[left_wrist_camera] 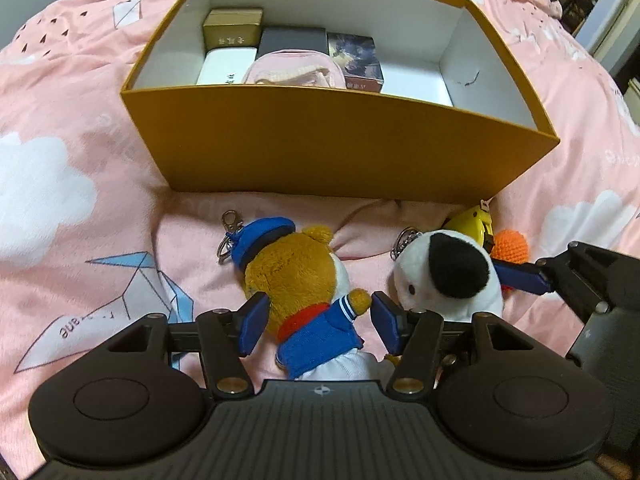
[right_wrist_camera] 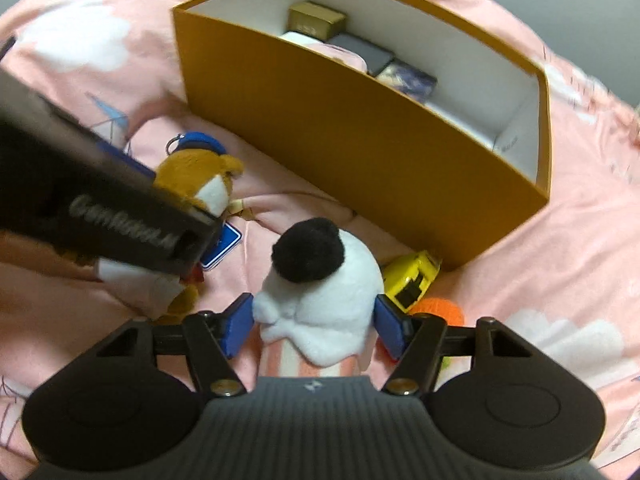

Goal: Organize objects

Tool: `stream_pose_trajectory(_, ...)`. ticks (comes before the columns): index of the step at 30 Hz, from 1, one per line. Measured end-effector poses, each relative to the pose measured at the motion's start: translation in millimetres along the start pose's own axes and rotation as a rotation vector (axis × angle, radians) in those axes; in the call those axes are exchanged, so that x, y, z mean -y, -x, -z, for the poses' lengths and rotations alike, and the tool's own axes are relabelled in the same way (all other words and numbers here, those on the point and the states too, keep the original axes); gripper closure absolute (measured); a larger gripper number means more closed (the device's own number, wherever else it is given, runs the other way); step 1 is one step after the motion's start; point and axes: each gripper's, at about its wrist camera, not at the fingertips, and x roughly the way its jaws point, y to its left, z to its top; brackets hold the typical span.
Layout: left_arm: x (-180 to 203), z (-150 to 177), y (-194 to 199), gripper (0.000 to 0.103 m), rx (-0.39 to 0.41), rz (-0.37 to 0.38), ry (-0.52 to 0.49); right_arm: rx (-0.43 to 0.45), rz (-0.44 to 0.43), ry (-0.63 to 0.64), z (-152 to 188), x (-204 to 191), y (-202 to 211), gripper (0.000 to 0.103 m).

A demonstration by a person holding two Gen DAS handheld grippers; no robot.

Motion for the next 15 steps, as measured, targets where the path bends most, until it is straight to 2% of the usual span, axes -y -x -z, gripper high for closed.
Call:
stream_pose_trajectory(5, 4.5, -1.6, -5.6, 0.037, -0.002, -0.024, -0.041, 0.009, -0.072, -0.113, 0.3, 25.4, 0.4, 0.039)
stream_pose_trajectory(8, 3.2, 3.2, -15.4, 0.043, -0.022, -0.053, -0.045, 0.0, -0.128, -0.206, 1.6, 45.4, -1.4, 0.04)
stream_pose_trajectory(15, -3.8, 20.6, -9.8, 0.056, 0.017, -0.018, 0.009, 0.011, -0.21, -0.333, 7.1, 64.8, 10.0, 0.044)
